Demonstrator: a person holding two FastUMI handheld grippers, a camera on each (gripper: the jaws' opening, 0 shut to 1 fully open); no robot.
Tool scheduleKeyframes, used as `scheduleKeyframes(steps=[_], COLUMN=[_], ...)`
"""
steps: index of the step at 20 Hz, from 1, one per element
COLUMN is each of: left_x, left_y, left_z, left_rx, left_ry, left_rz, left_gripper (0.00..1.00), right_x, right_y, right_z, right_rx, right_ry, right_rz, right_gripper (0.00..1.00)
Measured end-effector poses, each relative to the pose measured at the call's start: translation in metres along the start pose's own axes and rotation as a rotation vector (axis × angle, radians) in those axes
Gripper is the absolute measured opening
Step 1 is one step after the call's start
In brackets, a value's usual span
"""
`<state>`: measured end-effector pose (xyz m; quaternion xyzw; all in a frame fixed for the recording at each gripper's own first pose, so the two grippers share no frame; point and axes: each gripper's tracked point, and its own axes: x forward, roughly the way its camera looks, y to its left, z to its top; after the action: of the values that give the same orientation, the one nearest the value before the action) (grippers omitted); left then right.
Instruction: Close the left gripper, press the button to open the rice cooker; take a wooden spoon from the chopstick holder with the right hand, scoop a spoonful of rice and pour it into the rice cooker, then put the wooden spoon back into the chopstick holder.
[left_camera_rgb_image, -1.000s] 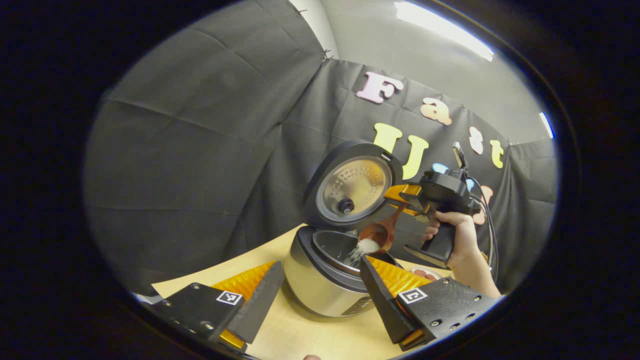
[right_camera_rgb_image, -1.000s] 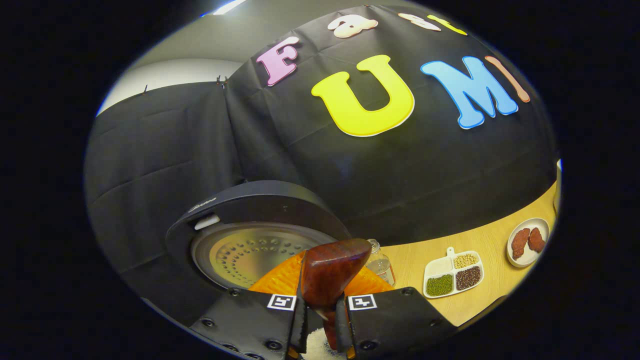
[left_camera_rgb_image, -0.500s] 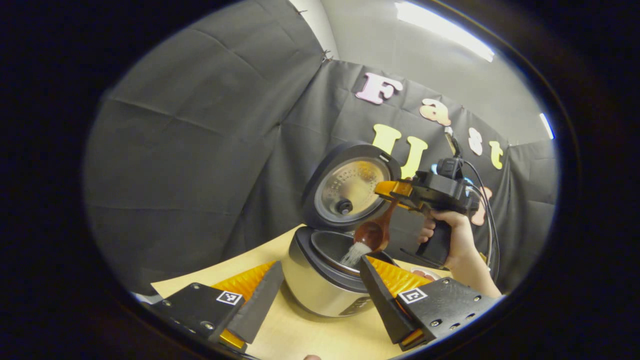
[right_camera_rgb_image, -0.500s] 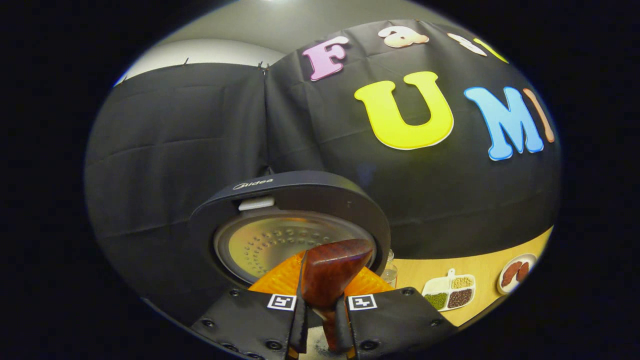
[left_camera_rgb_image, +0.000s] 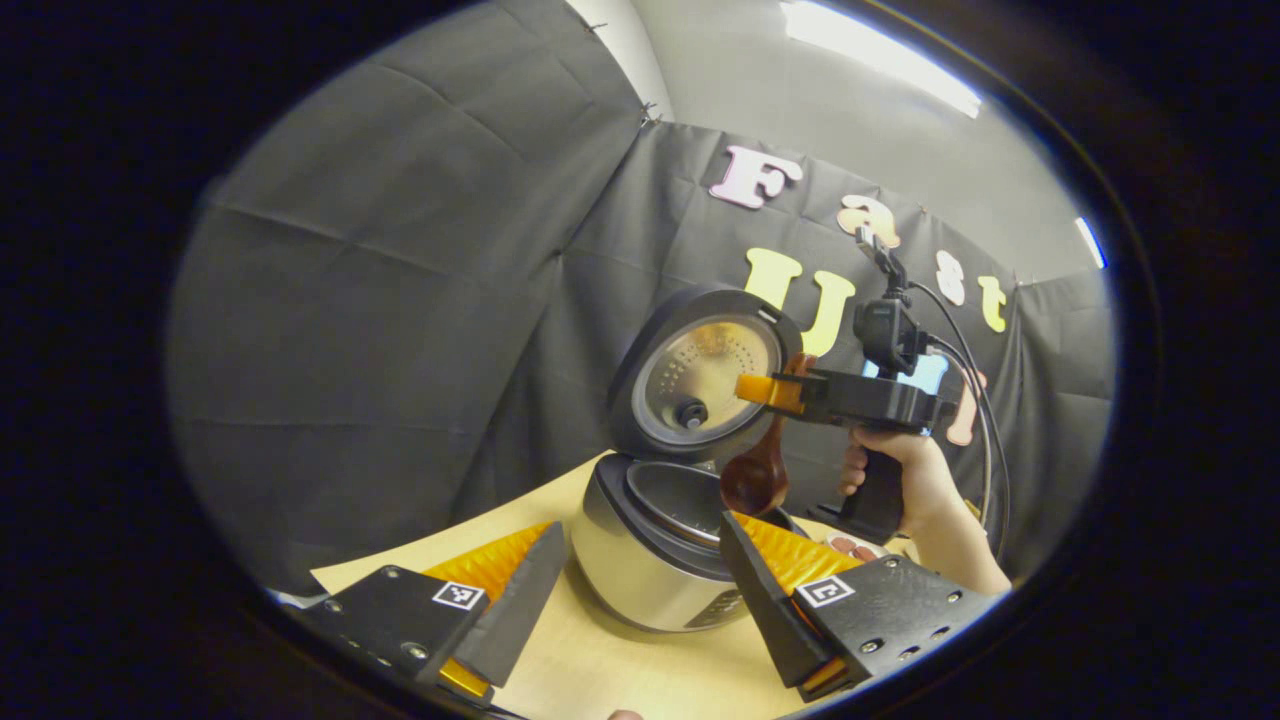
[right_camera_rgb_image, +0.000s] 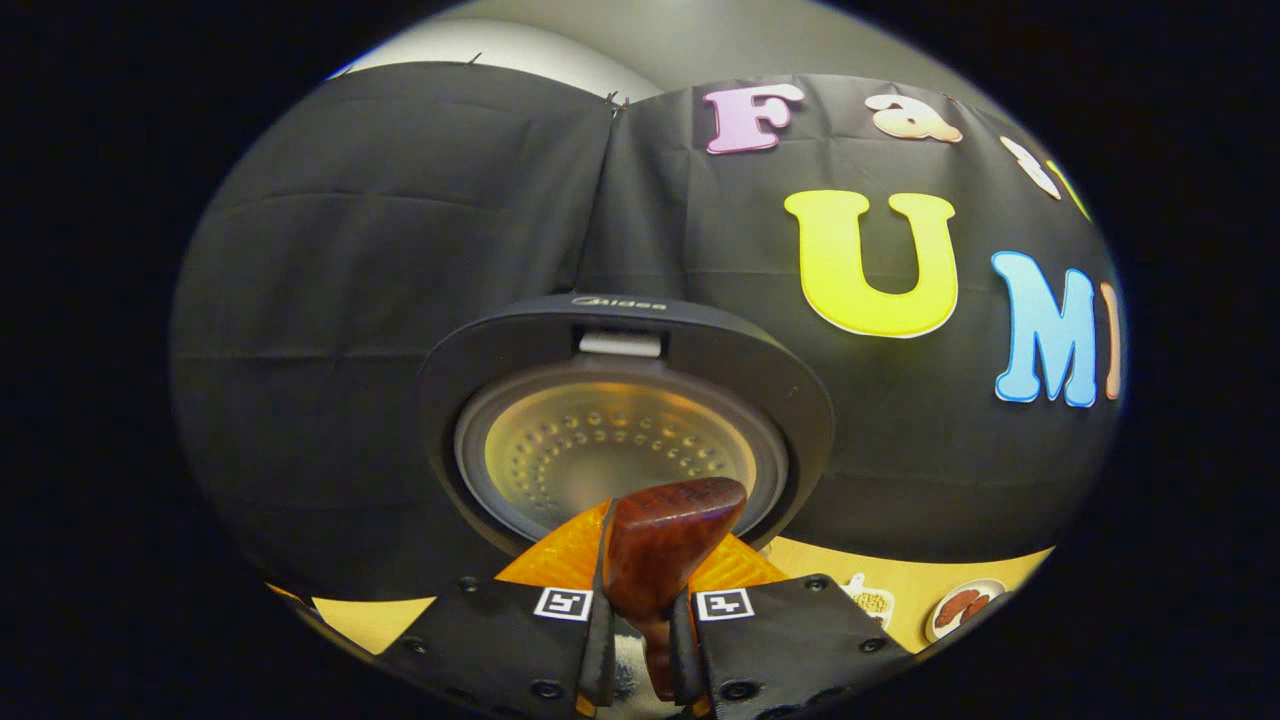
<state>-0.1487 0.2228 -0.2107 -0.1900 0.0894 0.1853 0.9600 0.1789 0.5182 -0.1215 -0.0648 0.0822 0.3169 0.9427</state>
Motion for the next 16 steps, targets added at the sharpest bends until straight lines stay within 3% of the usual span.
scheduleKeyframes(steps=[4, 10, 16], left_x=[-0.002, -0.005, -0.014], left_y=[-0.002, -0.008, -0.047], left_z=[-0.001, 0.004, -0.005], left_rx=[0.003, 0.032, 0.066], left_ry=[0.005, -0.010, -0.008], left_rz=[-0.001, -0.011, -0.068], left_gripper=[0.96, 0.96, 0.96], right_x=[-0.013, -0.062, -0.141], right_y=[0.014, 0.017, -0.029], right_z=[0.009, 0.048, 0.092], right_rx=[-0.083, 0.095, 0.186], right_ry=[-0.027, -0.104, -0.239], right_rz=[0.017, 0.104, 0.100], right_gripper=[0.24, 0.24, 0.21])
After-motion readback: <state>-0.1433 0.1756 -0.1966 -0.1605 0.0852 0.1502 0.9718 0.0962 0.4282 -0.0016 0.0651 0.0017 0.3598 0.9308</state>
